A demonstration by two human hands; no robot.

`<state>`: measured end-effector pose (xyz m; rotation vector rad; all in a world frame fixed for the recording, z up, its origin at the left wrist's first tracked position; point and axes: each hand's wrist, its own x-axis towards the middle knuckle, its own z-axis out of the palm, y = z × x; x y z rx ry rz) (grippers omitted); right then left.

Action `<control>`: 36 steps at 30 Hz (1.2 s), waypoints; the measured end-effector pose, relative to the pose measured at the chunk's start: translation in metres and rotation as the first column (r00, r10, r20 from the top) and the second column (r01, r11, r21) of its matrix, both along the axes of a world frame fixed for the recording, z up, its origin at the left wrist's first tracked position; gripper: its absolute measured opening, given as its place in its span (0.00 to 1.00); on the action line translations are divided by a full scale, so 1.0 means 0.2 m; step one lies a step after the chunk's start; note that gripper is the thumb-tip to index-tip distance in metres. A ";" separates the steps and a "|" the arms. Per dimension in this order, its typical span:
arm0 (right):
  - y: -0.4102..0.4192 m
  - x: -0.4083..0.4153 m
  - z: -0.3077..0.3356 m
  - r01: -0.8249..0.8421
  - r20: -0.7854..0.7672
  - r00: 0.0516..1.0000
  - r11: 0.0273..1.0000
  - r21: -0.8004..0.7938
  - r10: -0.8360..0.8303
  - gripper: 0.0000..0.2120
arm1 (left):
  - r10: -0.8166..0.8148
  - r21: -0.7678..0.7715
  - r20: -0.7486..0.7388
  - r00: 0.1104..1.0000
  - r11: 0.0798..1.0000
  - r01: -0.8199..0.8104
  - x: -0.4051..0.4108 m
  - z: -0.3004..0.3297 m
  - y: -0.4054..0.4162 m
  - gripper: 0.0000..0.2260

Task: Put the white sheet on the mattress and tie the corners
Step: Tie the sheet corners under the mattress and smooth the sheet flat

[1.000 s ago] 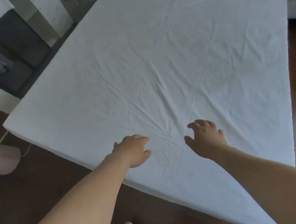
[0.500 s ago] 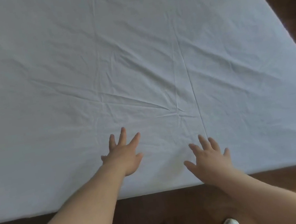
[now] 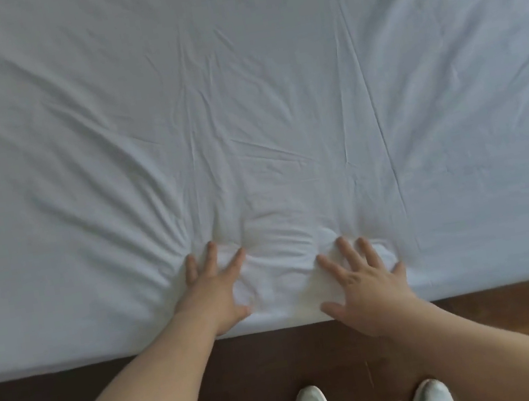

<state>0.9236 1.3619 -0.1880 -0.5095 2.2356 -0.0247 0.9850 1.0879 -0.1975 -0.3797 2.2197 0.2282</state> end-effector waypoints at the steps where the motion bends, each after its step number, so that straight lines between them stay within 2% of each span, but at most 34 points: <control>1: -0.03 -0.01 0.03 0.024 0.023 0.999 1.000 0.011 -0.024 0.38 | -0.020 -0.005 0.003 1.000 1.000 0.020 0.01 0.02 -0.01 0.46; 3: -0.10 -0.03 0.10 0.065 -0.015 0.998 0.998 0.005 -0.065 0.30 | -0.020 -0.032 -0.053 0.998 0.999 0.018 0.01 0.08 -0.04 0.39; 5: -0.20 -0.02 0.14 0.054 -0.105 0.993 0.997 -0.062 -0.060 0.25 | 0.055 -0.076 -0.145 0.988 0.995 -0.066 0.00 0.13 -0.12 0.35; 8: -0.37 0.05 0.11 -0.092 -0.166 0.984 0.981 -0.169 0.064 0.32 | 0.161 -0.150 -0.178 0.971 0.970 -0.189 0.01 0.12 -0.27 0.43; 11: -0.45 0.21 0.04 -0.173 0.018 0.984 0.978 -0.120 0.176 0.38 | 0.272 -0.129 0.012 0.962 0.955 -0.268 0.20 0.05 -0.37 0.54; 13: -0.44 0.37 0.02 -0.253 0.165 0.954 0.967 -0.012 0.252 0.35 | 0.313 -0.074 0.162 0.936 0.950 -0.305 0.41 0.04 -0.37 0.57; 15: -0.45 0.48 0.07 -0.316 0.305 0.908 0.948 0.045 0.289 0.26 | 0.325 0.007 0.232 0.917 0.942 -0.335 0.57 0.11 -0.38 0.53; 17: -0.48 0.54 0.16 -0.310 0.367 0.886 0.951 0.011 0.285 0.22 | 0.278 0.061 0.247 0.928 0.952 -0.302 0.65 0.23 -0.40 0.42; 20: -0.61 0.51 0.44 -0.251 0.180 0.950 0.967 -0.039 0.254 0.20 | 0.281 0.057 0.148 0.948 0.955 -0.292 0.71 0.53 -0.52 0.31; 23: -0.81 0.42 0.74 -0.158 0.092 0.981 0.979 -0.131 0.171 0.23 | 0.285 0.067 0.024 0.958 0.956 -0.286 0.72 0.82 -0.67 0.30; 28: -1.26 0.35 1.20 -0.150 -0.105 0.986 0.961 -0.231 0.128 0.24 | 0.290 0.046 -0.146 0.946 0.957 -0.287 0.76 1.27 -0.99 0.28; 31: -1.49 0.37 1.35 -0.145 -0.105 0.987 0.957 -0.249 0.122 0.25 | 0.276 0.005 -0.169 0.946 0.960 -0.279 0.80 1.45 -1.18 0.28; 36: -1.81 0.40 1.38 -0.122 -0.059 0.992 0.958 -0.261 0.111 0.27 | 0.245 -0.087 -0.117 0.963 0.963 -0.256 0.82 1.59 -1.53 0.27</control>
